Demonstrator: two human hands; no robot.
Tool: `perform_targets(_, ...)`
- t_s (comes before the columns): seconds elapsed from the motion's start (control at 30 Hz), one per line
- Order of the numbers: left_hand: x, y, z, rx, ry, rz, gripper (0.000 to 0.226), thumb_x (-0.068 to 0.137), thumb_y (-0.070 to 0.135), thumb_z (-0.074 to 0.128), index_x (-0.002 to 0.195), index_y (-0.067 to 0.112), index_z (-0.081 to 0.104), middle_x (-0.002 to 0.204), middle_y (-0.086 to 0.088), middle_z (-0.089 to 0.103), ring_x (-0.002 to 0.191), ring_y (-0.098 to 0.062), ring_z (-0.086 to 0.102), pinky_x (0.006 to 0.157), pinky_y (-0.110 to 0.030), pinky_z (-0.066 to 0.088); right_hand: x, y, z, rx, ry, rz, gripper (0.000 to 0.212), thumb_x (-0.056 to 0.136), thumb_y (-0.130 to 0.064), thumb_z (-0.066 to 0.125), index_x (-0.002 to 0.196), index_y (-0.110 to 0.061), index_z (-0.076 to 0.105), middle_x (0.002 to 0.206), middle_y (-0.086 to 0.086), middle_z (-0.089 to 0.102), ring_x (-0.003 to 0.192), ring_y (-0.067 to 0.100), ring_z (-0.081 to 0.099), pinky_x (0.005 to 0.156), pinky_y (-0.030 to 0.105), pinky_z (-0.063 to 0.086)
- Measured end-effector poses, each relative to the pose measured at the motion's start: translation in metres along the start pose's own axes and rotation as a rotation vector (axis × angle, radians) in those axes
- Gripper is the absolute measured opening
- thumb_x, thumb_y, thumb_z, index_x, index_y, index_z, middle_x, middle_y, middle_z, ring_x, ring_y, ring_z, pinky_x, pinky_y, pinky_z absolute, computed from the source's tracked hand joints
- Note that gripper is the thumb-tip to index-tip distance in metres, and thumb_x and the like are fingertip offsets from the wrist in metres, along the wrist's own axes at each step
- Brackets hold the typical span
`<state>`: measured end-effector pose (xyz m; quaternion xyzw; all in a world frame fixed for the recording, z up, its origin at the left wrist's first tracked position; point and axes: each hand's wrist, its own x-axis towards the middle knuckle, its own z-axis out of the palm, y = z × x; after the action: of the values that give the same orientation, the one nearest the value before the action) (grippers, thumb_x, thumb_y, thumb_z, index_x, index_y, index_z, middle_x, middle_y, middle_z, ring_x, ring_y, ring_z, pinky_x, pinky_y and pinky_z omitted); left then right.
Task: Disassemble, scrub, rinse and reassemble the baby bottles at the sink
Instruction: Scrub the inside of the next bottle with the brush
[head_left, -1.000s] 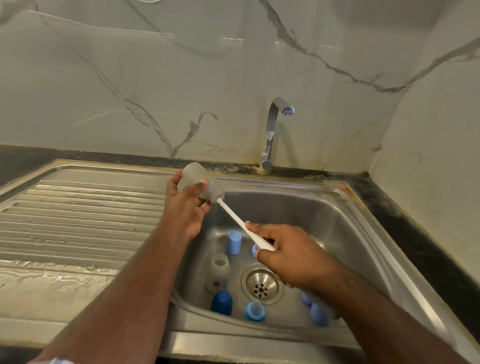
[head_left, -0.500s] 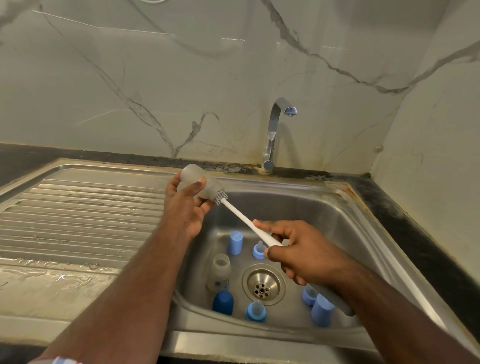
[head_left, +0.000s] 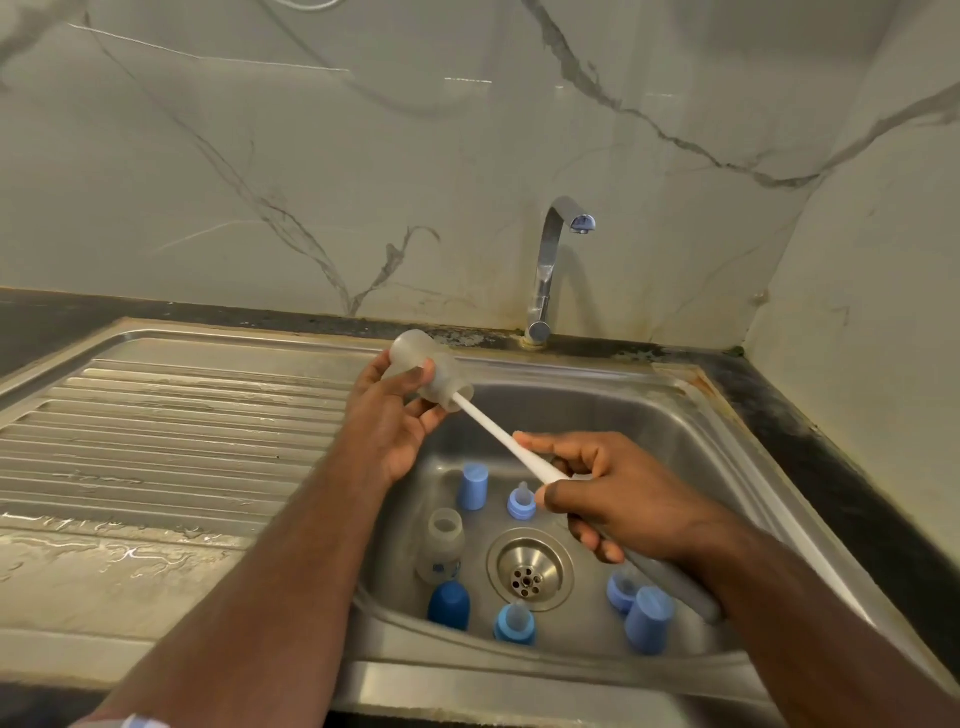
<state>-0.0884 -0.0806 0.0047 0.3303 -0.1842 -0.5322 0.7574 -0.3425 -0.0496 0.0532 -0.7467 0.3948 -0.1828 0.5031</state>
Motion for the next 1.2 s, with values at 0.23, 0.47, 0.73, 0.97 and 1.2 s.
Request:
perform_targets(0.23,-0.004,-0.001,0.000,0.022,-0.039,-0.022,0.058,0.090,0.004,0.069,0.144,0.015,0.049,0.137,-0.022,0.059,0.115,-0.038,0.067,0.073,-0.042,0.061,0.010,0.004,0.013,0.062,-0.010,-0.036,0.055,0.096,-0.005,0.061,0.143,-0.033,0.052,0.055,-0.005,0.057,0.041,0.011,0.047,0.041,0.025,0.042)
perform_targets(0.47,-0.009,-0.009,0.009,0.067,-0.116,-0.065,0.066,0.080,0.006,0.073,0.141,0.019,0.051,0.135,-0.021,0.060,0.112,-0.037,0.069,0.077,-0.046,0.062,0.018,0.008,0.023,0.269,0.039,-0.007,0.057,0.094,0.001,0.060,0.143,-0.026,0.052,0.078,0.004,0.070,0.044,0.013,0.048,0.036,0.024,0.040)
perform_targets(0.73,-0.003,-0.003,0.005,-0.029,-0.033,0.015,0.073,0.078,0.005,0.075,0.143,0.018,0.045,0.137,-0.022,0.057,0.111,-0.040,0.069,0.075,-0.046,0.062,0.014,0.008,0.025,0.281,0.107,-0.029,0.054,0.095,-0.001,0.059,0.141,-0.029,0.054,0.077,0.000,0.069,0.044,0.014,0.048,0.037,0.025,0.040)
perform_targets(0.97,-0.007,-0.010,0.012,0.039,-0.075,-0.038,0.060,0.088,-0.001,0.069,0.141,0.020,0.047,0.135,-0.021,0.058,0.111,-0.040,0.069,0.074,-0.045,0.063,0.023,0.013,0.041,-0.229,0.219,-0.053,0.058,0.097,-0.015,0.057,0.148,-0.039,0.043,0.070,-0.017,0.053,0.048,-0.003,0.056,0.049,0.016,0.043)
perform_targets(1.2,-0.008,-0.008,0.011,0.038,-0.080,-0.024,0.057,0.088,-0.001,0.068,0.138,0.020,0.050,0.136,-0.021,0.057,0.114,-0.042,0.067,0.071,-0.043,0.062,0.017,0.013,0.022,-0.108,0.225,-0.092,0.057,0.092,-0.012,0.062,0.136,-0.048,0.055,0.072,-0.006,0.063,0.050,0.008,0.055,0.047,0.022,0.045)
